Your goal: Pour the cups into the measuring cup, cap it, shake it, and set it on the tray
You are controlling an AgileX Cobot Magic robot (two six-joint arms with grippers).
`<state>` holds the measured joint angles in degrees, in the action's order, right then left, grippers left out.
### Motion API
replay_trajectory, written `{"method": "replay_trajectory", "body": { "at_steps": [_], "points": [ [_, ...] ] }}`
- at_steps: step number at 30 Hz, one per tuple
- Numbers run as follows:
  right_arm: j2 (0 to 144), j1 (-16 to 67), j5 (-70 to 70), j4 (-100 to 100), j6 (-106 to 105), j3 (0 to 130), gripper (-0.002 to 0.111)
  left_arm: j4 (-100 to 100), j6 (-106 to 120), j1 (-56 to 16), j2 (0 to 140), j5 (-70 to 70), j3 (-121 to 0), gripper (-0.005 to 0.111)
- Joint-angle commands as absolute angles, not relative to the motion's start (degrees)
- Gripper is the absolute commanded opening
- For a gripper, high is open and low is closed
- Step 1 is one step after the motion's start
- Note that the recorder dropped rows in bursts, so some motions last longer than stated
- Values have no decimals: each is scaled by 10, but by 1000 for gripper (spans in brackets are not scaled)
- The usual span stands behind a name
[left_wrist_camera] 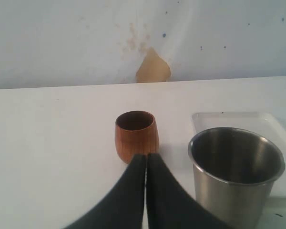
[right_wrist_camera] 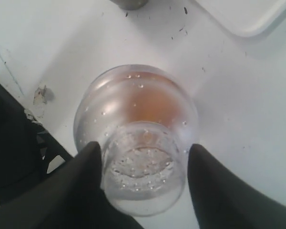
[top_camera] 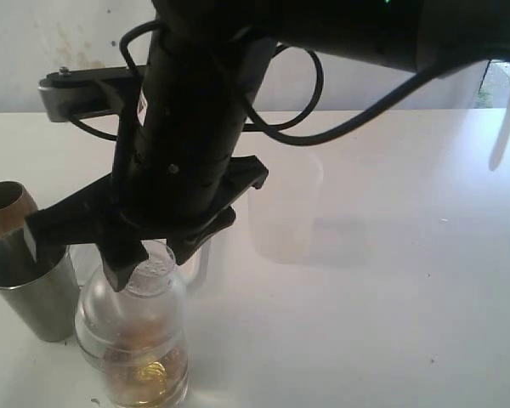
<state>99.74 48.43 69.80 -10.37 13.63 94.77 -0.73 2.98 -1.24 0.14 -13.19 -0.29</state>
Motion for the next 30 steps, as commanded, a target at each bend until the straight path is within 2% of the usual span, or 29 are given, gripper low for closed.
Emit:
{"method": "replay_trajectory", "body": {
  "at_steps": [1, 12, 18, 30],
  "points": [
    [1001, 486, 700, -102, 137, 949, 52, -4, 29, -13, 0, -133, 0, 1],
    [986, 486, 700, -105, 137, 949, 53, -4, 29, -13, 0, -133, 0, 1],
    [974, 486, 700, -104, 137, 949, 64, -4, 29, -13, 0, -133, 0, 1],
    [957, 486, 700, -96, 137, 987, 63, -4, 29, -13, 0, -133, 0, 1]
  ]
}}
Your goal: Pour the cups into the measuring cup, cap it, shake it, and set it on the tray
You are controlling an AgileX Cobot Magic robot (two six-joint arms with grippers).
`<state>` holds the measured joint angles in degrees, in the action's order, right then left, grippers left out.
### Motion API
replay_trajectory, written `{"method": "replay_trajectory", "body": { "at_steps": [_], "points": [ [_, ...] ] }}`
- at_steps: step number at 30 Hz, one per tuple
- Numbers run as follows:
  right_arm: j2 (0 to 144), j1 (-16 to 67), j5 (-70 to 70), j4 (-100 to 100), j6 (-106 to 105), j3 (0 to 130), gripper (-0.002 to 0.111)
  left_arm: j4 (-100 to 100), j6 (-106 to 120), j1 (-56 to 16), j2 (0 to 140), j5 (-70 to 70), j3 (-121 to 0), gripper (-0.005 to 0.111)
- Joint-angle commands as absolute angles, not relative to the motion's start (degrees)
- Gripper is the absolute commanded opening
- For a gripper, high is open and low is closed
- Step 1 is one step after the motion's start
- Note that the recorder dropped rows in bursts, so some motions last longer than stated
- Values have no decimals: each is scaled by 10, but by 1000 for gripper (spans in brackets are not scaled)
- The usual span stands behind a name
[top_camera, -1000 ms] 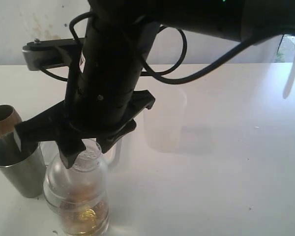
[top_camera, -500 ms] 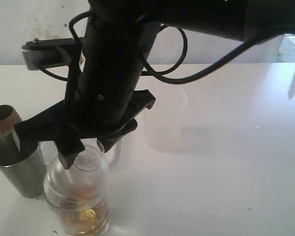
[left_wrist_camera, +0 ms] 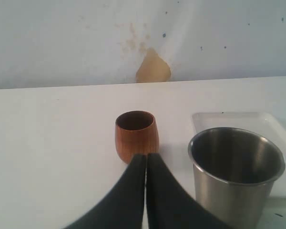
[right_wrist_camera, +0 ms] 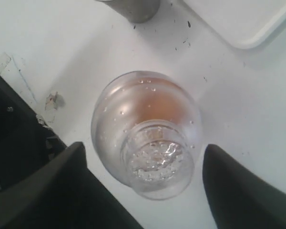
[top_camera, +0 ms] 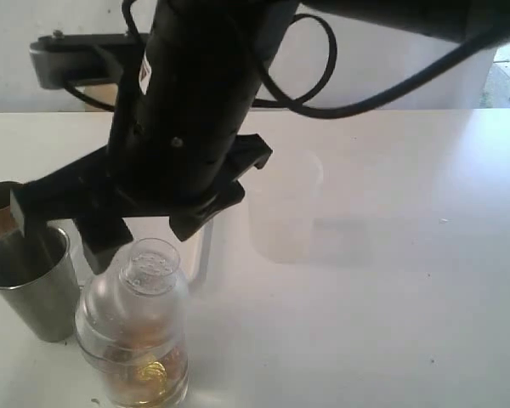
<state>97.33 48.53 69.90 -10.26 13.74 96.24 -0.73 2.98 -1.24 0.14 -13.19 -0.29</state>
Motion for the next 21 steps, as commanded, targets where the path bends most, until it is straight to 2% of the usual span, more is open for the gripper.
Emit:
{"method": "replay_trajectory", "body": {
  "at_steps": [1, 5, 8, 11, 14, 16, 21],
  "points": [
    [954, 486, 700, -94, 137, 992, 63, -4, 29, -13, 0, -133, 0, 1],
    [939, 486, 700, -89, 148, 1005, 63, -4, 29, -13, 0, -133, 0, 1],
    [924, 486, 700, -64, 170, 987, 57, -4, 29, -13, 0, -133, 0, 1],
    [916, 486, 700, -41, 174, 976, 38, -4, 29, -13, 0, -133, 0, 1],
    [911, 486, 700, -19, 169, 974, 3, -4, 29, -13, 0, -133, 0, 1],
    [910, 486, 700, -8, 167, 968, 0, -4, 29, -13, 0, -133, 0, 1],
    [910, 486, 700, 16, 182, 918, 0, -4, 29, -13, 0, -133, 0, 1]
  ]
}}
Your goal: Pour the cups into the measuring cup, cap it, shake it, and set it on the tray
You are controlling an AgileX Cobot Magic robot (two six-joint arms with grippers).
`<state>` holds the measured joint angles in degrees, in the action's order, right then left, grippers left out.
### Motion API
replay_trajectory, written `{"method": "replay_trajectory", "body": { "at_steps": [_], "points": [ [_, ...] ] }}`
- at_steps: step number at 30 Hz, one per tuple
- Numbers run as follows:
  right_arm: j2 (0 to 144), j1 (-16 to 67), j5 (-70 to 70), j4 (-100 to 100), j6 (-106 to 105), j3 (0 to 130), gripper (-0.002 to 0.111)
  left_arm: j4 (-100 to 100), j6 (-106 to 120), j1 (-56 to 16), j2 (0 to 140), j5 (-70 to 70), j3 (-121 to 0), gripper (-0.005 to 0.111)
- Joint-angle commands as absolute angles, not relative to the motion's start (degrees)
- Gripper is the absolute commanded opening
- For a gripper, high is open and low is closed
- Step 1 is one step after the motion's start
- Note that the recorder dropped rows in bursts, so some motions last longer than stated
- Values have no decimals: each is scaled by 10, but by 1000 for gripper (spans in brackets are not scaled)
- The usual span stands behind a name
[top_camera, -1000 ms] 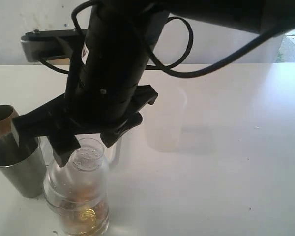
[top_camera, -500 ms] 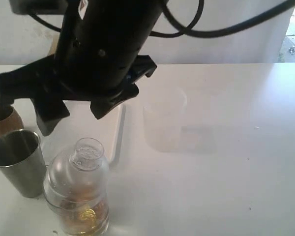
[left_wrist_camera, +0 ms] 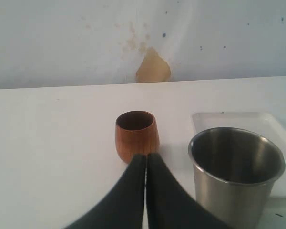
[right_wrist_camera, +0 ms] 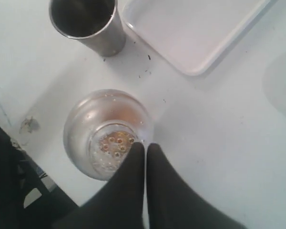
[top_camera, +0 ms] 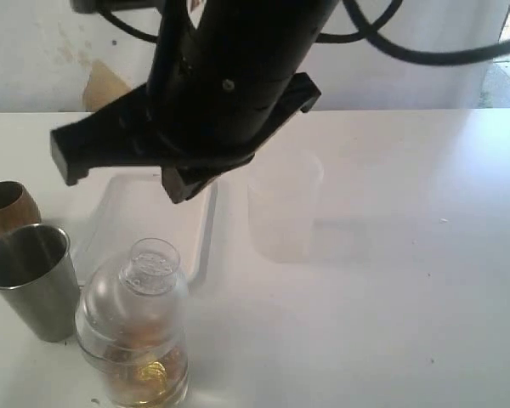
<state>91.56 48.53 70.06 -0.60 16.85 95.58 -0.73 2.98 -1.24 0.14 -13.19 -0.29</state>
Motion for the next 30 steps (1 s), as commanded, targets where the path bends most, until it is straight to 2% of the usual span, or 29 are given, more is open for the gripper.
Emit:
{"method": "replay_trajectory", "body": {
  "at_steps": [1, 16, 30],
  "points": [
    [910, 486, 700, 22, 183, 897, 0, -4, 29, -13, 0, -133, 0, 1],
    [952, 486, 700, -73, 166, 878, 0, -4, 29, -13, 0, -133, 0, 1],
    [948, 486, 687, -79, 142, 879, 0, -4, 29, -13, 0, -133, 0, 1]
  ]
}}
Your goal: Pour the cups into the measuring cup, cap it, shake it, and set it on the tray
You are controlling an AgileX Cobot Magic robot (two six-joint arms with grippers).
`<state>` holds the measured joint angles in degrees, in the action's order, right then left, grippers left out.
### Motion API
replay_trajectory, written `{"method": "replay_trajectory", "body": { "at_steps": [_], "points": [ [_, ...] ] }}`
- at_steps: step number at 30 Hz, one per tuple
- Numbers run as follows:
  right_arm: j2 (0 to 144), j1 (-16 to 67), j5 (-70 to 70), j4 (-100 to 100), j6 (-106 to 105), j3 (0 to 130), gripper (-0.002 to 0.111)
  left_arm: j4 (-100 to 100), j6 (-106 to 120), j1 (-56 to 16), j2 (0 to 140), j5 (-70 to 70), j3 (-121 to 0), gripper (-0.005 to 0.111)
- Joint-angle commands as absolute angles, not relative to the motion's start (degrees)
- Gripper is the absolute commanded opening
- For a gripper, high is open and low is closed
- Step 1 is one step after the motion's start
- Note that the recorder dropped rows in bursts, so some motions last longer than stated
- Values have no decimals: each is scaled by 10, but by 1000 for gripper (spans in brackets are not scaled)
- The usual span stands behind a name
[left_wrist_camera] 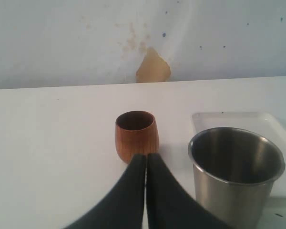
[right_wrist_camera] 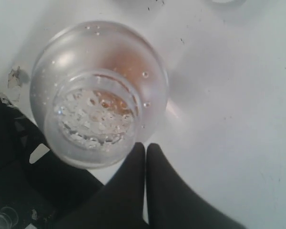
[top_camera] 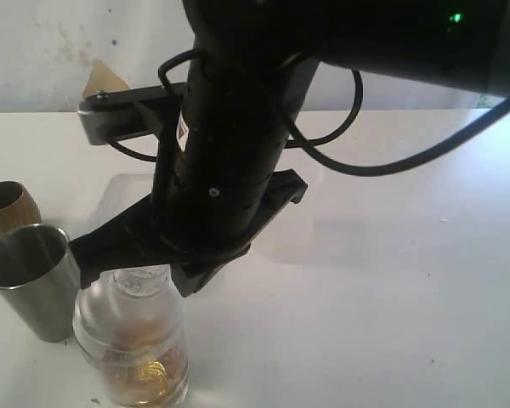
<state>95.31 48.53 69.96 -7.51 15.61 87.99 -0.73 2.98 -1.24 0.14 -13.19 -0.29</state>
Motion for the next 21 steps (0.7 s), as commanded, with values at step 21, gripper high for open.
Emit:
{"method": "replay_trajectory", "body": {
  "at_steps": [21],
  "points": [
    [948, 497, 686, -109, 110, 879, 0, -4, 29, -13, 0, -133, 0, 1]
  ]
}}
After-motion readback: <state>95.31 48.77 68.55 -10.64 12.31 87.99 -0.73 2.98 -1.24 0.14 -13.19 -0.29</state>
